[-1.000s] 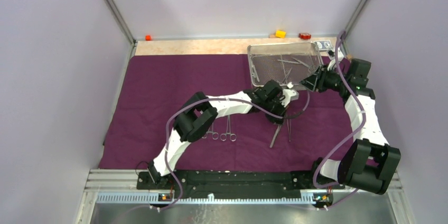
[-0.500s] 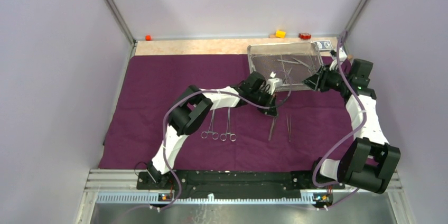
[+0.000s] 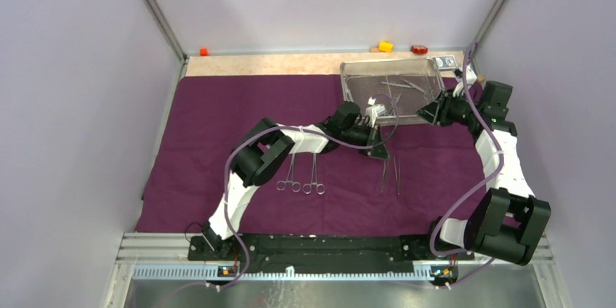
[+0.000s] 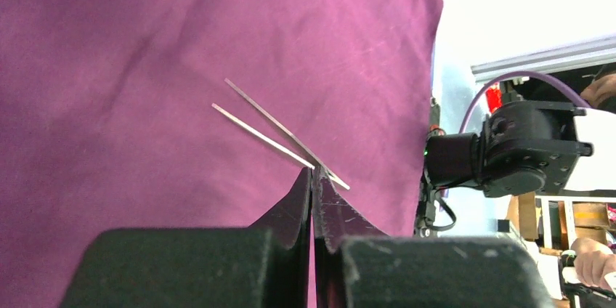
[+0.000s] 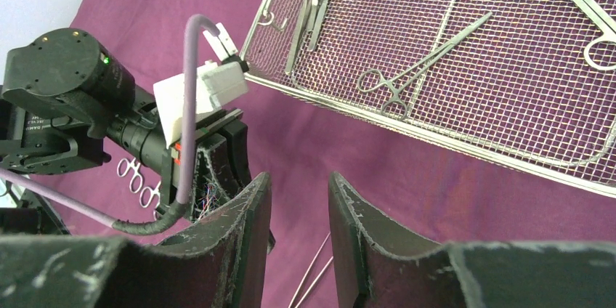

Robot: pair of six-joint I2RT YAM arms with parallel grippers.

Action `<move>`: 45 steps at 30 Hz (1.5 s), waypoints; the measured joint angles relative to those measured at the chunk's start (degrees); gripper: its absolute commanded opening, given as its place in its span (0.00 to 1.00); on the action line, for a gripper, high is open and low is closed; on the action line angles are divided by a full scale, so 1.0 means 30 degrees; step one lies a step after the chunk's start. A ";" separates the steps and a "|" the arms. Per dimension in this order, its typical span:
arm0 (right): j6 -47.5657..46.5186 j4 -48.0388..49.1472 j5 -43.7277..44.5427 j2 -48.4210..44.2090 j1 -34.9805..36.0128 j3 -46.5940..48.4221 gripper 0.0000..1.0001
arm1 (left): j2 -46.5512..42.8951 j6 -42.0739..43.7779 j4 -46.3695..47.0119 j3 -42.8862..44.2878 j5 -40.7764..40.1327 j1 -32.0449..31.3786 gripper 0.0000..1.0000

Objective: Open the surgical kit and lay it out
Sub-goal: Place the medical item in the surgical kit.

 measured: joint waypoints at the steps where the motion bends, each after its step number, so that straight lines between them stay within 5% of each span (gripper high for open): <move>1: 0.0000 0.0000 0.0000 0.0007 0.0000 0.0000 0.34 | 0.0000 -0.0408 0.0503 -0.0051 0.0066 0.0000 0.00; 19: -0.0153 -0.0007 -0.0015 0.0459 -0.0007 0.0000 0.34 | 0.1195 -0.0095 0.5661 -0.1195 0.1239 0.0007 0.02; 45: -0.0182 -0.0015 -0.0015 0.0874 -0.0015 0.0000 0.34 | 0.1202 0.3519 0.5486 -0.2018 0.1938 0.0335 0.12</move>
